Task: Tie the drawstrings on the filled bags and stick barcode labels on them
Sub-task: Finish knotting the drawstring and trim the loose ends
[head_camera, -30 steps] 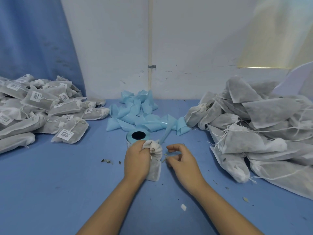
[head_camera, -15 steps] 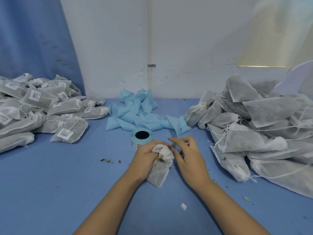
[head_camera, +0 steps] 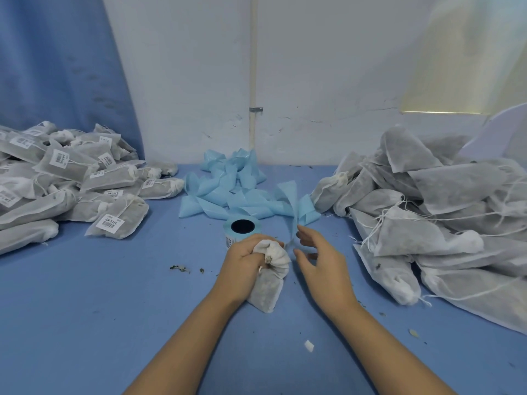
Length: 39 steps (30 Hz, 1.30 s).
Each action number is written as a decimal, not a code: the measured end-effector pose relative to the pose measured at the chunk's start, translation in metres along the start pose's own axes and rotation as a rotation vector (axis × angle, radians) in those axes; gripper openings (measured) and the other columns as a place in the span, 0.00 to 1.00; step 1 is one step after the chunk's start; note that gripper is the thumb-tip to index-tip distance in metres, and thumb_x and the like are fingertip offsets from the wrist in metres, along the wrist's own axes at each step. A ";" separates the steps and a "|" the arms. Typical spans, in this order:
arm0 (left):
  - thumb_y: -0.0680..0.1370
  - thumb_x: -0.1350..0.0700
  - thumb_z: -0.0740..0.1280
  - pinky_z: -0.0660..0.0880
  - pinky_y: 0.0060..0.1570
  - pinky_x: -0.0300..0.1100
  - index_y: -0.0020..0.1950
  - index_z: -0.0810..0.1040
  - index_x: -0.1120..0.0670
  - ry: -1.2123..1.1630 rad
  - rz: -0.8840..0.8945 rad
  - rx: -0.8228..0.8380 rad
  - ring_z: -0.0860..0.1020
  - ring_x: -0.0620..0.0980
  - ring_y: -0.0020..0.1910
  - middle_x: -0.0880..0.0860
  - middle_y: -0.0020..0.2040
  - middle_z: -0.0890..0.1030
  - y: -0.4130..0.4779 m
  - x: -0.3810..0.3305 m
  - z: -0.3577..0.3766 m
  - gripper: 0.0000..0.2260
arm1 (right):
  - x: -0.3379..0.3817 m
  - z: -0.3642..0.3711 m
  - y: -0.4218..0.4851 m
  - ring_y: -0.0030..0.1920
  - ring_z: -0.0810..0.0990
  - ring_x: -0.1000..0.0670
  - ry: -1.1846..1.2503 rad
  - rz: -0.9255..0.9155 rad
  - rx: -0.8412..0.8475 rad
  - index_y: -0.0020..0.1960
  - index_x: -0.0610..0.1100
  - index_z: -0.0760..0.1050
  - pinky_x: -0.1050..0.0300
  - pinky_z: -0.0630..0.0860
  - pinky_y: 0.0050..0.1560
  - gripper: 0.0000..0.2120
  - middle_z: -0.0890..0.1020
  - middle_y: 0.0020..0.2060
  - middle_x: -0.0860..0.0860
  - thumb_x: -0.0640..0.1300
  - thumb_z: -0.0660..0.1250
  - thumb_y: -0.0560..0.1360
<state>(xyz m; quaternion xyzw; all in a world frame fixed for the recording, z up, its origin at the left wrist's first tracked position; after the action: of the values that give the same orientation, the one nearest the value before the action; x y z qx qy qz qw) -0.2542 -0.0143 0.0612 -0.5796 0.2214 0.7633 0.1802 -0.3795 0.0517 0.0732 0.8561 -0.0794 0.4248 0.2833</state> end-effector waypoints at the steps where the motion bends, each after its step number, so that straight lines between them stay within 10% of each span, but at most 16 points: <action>1: 0.73 0.77 0.51 0.74 0.35 0.33 0.37 0.75 0.62 -0.044 -0.027 -0.027 0.75 0.43 0.30 0.48 0.31 0.76 0.000 0.001 -0.002 0.18 | 0.000 0.002 0.000 0.58 0.75 0.59 0.007 0.000 0.021 0.69 0.47 0.70 0.65 0.71 0.59 0.20 0.76 0.58 0.59 0.37 0.65 0.78; 12: 0.72 0.78 0.44 0.66 0.28 0.33 0.31 0.67 0.56 0.164 0.152 0.002 0.63 0.46 0.28 0.50 0.27 0.64 -0.002 -0.013 0.008 0.23 | -0.005 0.001 0.003 0.44 0.79 0.66 0.211 0.072 0.023 0.49 0.51 0.79 0.74 0.71 0.44 0.10 0.83 0.43 0.58 0.36 0.68 0.75; 16: 0.62 0.70 0.67 0.67 0.33 0.33 0.28 0.72 0.53 0.078 0.063 0.017 0.67 0.46 0.31 0.47 0.29 0.69 -0.001 -0.006 0.006 0.13 | -0.010 0.001 0.004 0.44 0.81 0.65 0.289 0.117 0.017 0.48 0.52 0.80 0.74 0.72 0.44 0.12 0.84 0.42 0.58 0.35 0.66 0.76; 19: 0.69 0.76 0.56 0.65 0.36 0.39 0.25 0.73 0.52 0.066 0.084 0.022 0.65 0.48 0.32 0.49 0.28 0.69 -0.002 -0.005 0.005 0.22 | -0.012 -0.002 0.005 0.42 0.81 0.65 0.303 0.139 -0.013 0.49 0.50 0.80 0.75 0.72 0.43 0.11 0.84 0.42 0.58 0.35 0.67 0.76; 24: 0.74 0.78 0.52 0.75 0.41 0.37 0.43 0.77 0.65 0.119 0.120 -0.066 0.75 0.48 0.36 0.55 0.34 0.74 -0.006 -0.014 -0.002 0.16 | -0.025 -0.008 0.005 0.39 0.80 0.64 0.254 0.205 -0.091 0.49 0.45 0.82 0.75 0.71 0.39 0.06 0.85 0.40 0.55 0.38 0.68 0.75; 35: 0.75 0.74 0.58 0.73 0.46 0.28 0.47 0.80 0.52 0.232 0.211 -0.211 0.80 0.37 0.45 0.47 0.46 0.82 -0.014 -0.024 -0.011 0.19 | -0.034 -0.017 0.002 0.36 0.83 0.57 0.490 0.311 -0.260 0.43 0.48 0.79 0.60 0.78 0.47 0.08 0.85 0.33 0.53 0.37 0.67 0.76; 39: 0.77 0.72 0.59 0.73 0.50 0.28 0.56 0.78 0.55 0.168 0.198 -0.211 0.79 0.37 0.48 0.47 0.49 0.81 -0.012 -0.023 -0.011 0.16 | -0.032 -0.021 0.003 0.42 0.83 0.59 0.515 0.288 -0.291 0.43 0.51 0.81 0.69 0.75 0.42 0.10 0.85 0.38 0.57 0.36 0.69 0.74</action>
<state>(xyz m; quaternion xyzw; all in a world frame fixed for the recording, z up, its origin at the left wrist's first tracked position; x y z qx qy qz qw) -0.2329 -0.0103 0.0795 -0.6324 0.2104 0.7451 0.0231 -0.4148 0.0580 0.0600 0.6511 -0.1849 0.6474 0.3504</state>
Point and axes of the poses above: each hand's wrist, its own y-axis towards the middle knuckle, its own z-axis out of the palm, x = y × z, the point moved 7 cm from there along y, towards the middle knuckle
